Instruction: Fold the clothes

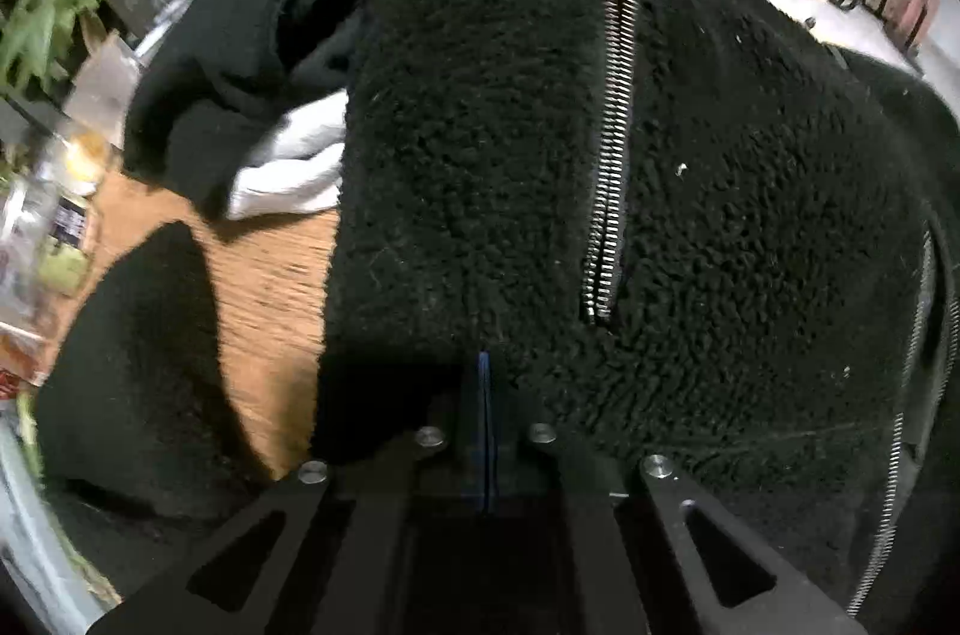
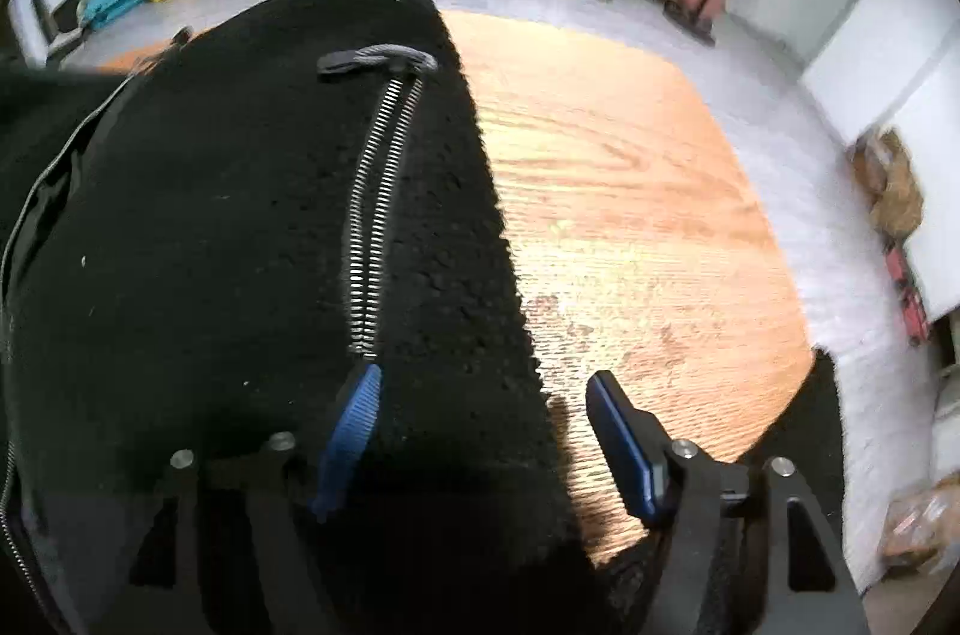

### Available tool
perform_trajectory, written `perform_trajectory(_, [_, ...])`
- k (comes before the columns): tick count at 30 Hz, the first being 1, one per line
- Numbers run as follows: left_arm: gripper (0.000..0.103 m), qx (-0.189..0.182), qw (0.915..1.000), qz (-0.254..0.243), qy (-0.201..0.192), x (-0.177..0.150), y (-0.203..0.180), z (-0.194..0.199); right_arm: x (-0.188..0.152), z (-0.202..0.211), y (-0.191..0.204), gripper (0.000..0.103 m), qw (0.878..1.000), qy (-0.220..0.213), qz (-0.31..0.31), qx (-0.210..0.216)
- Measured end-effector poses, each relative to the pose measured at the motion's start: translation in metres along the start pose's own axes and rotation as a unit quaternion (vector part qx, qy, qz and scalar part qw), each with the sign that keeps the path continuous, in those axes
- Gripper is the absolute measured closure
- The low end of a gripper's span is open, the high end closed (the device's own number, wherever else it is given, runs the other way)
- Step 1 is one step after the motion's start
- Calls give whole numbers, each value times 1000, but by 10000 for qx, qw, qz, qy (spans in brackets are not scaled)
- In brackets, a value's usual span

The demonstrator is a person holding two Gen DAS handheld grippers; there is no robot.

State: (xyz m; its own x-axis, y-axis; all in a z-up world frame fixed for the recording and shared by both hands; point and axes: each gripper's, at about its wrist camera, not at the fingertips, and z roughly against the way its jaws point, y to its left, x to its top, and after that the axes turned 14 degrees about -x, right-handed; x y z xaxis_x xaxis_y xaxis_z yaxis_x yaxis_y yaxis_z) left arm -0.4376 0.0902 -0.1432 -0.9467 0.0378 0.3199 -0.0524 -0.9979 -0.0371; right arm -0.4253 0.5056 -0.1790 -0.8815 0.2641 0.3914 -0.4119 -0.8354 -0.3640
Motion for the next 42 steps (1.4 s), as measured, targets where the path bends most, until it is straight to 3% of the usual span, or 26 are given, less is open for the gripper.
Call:
perform_trajectory(1, [100, 134, 9999, -105, 24, -2, -7, 2, -3, 7, -2, 50, 9999, 7, -43, 106])
perform_trajectory(2, [100, 37, 9998, -179, 10, -6, -14, 8, -6, 14, -3, 55, 9997, 14, -85, 212])
perform_trajectory(4, [100, -482, 9984, -257, -148, -15, -20, 24, -18, 38, -1, 53, 9992, -326, 28, 209])
perform_trajectory(5, [100, -414, 9983, -337, -245, -18, -21, 28, -26, 52, 2, 49, 9981, -571, 168, 130])
perform_trajectory(6, [100, 214, 9989, -366, -176, -18, -17, 21, -34, 59, 9, 40, 9968, -684, 404, -44])
perform_trajectory(8, [100, 634, 9978, -175, 112, -22, 7, 1, -48, 48, 17, 40, 9962, -386, 662, -418])
perform_trajectory(9, [100, 485, 9986, -77, -177, -26, 19, 5, -52, 40, 17, 40, 9964, -255, 634, -498])
perform_trajectory(12, [100, 4, 9997, -56, -248, -48, 25, 26, -60, 27, 0, 21, 9986, -264, 111, -442])
perform_trajectory(15, [100, -475, 9985, -44, -285, -69, 29, 48, -73, 44, -12, 44, 9998, -151, -116, 6])
perform_trajectory(17, [100, -1291, 9908, -265, -310, -102, 23, 70, -103, 83, -13, 45, 9981, -580, 122, 179])
perform_trajectory(18, [100, -1670, 9847, -434, -246, -120, 21, 79, -120, 99, -12, 37, 9960, -796, 295, 261])
perform_trajectory(19, [100, -1705, 9835, -586, -171, -134, 25, 79, -140, 112, -9, 28, 9940, -912, 522, 307])
perform_trajectory(20, [100, -1701, 9826, -737, -94, -148, 29, 77, -161, 123, -8, 27, 9920, -955, 729, 398])
perform_trajectory(22, [100, -1789, 9797, -892, -181, -170, 40, 76, -200, 122, -14, 29, 9890, -563, 905, 1023])
perform_trajectory(24, [100, -2019, 9774, -579, -255, -174, 52, 75, -233, 106, -15, 23, 9839, -122, 968, 1497])
perform_trajectory(26, [100, -2104, 9770, -280, -193, -178, 58, 86, -250, 108, -14, 22, 9868, -474, 939, 1228])
perform_trajectory(27, [100, -2085, 9777, -178, -146, -183, 58, 97, -257, 116, -17, 30, 9880, -348, 839, 1245])
perform_trajectory(28, [100, -2234, 9742, -271, -146, -193, 54, 110, -265, 128, -20, 45, 9848, -236, 823, 1513])
perform_trajectory(29, [100, -2526, 9661, -499, -187, -213, 38, 130, -273, 140, -23, 50, 9806, -124, 807, 1780])
perform_trajectory(31, [99, -2999, 9489, -963, -194, -259, -6, 153, -300, 161, -22, 36, 9643, -44, 1063, 2425])
perform_trajectory(33, [99, -3022, 9449, -1256, 91, -265, -46, 146, -331, 177, -15, 33, 9440, -22, 1465, 2955])
perform_trajectory(35, [99, -3147, 9381, -1409, 328, -270, -48, 138, -357, 168, -3, 29, 9516, -45, 1768, 2513])
perform_trajectory(36, [99, -3319, 9313, -1430, 460, -280, -57, 134, -371, 176, 0, 28, 9555, -492, 1850, 2244])
perform_trajectory(38, [99, -3229, 9322, -1579, 425, -293, -66, 129, -390, 186, 5, 29, 9615, -775, 1932, 1795])
perform_trajectory(40, [99, -3138, 9338, -1683, 342, -292, -69, 122, -390, 191, 1, 29, 9637, -571, 1871, 1815])
perform_trajectory(42, [99, -3365, 9286, -1532, 312, -291, -55, 123, -364, 197, -1, 30, 9622, -506, 1829, 1955])
